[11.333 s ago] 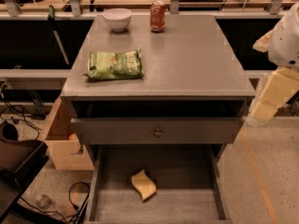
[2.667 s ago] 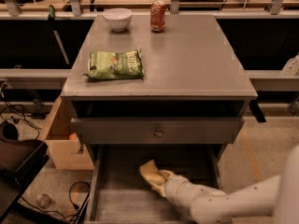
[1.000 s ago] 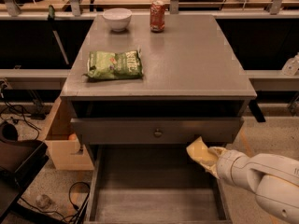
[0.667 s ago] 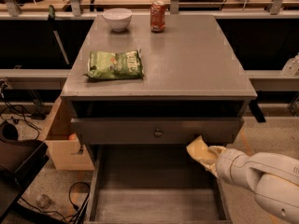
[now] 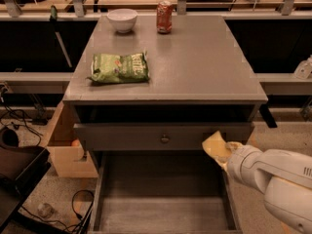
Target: Pick sponge from middle drawer and place on counter
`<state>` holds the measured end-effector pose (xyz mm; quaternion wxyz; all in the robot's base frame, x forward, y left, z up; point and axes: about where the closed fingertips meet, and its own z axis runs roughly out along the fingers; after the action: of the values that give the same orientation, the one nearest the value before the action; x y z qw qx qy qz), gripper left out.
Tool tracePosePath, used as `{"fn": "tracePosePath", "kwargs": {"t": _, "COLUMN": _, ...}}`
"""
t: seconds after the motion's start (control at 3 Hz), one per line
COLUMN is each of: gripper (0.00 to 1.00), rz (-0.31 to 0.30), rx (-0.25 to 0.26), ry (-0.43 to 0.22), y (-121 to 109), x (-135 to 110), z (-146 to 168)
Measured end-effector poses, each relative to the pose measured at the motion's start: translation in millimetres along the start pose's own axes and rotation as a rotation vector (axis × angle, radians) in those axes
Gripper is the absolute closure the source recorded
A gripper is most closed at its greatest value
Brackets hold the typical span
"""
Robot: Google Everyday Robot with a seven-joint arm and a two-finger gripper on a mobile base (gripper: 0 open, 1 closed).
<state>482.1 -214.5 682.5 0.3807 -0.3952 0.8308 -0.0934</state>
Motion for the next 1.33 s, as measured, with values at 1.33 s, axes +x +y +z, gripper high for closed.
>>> {"fn": "tracePosePath", "kwargs": {"t": 1.33, "gripper": 1.0, "rz": 0.018, "rx": 0.371, "ry": 0.019, "y": -185, "x": -185, "z": -204}}
